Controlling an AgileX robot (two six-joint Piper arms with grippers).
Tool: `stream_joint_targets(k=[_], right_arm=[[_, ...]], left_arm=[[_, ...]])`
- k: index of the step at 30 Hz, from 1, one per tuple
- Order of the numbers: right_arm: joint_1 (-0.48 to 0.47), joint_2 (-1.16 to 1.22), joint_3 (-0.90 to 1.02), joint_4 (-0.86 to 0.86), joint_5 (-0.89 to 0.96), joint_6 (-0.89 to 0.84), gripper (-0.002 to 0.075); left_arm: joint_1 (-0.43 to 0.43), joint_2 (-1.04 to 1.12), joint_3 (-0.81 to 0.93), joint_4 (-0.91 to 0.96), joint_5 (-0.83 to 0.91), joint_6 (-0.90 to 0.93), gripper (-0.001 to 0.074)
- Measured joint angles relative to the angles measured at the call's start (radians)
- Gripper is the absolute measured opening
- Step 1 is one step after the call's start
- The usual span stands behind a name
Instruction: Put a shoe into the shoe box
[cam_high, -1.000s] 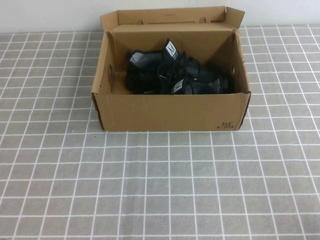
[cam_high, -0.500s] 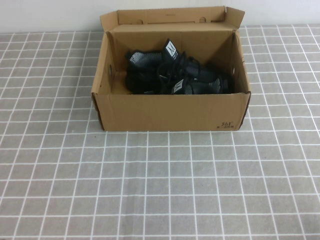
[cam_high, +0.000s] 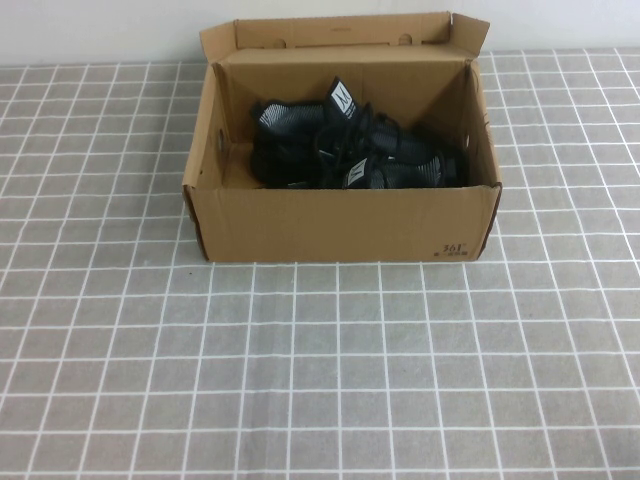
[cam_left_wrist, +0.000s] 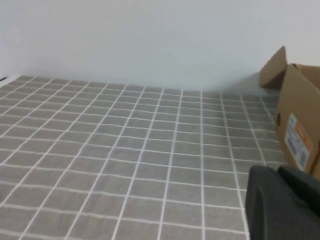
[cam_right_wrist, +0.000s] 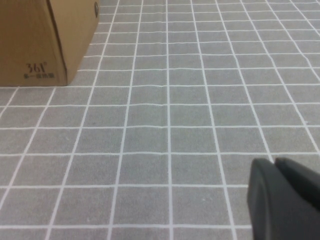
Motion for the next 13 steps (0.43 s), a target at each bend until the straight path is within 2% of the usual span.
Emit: stream_joint_targets(k=[5, 9, 13], right_arm=[[0.0, 0.0, 0.0, 0.0, 0.001, 0.0, -0.0016], [0.0, -0.002, 0.0, 0.0, 0.001, 0.0, -0.0016], [0.0, -0.002, 0.0, 0.0, 0.001, 0.0, -0.0016]], left_arm=[[-0.091, -0.01, 0.0, -0.031, 0.003, 0.08, -0.0001], [-0.155, -0.01, 0.0, -0.221, 0.055, 0.313, -0.0001], [-0.167, -0.01, 0.0, -0.329, 0.129, 0.464, -0.0001]])
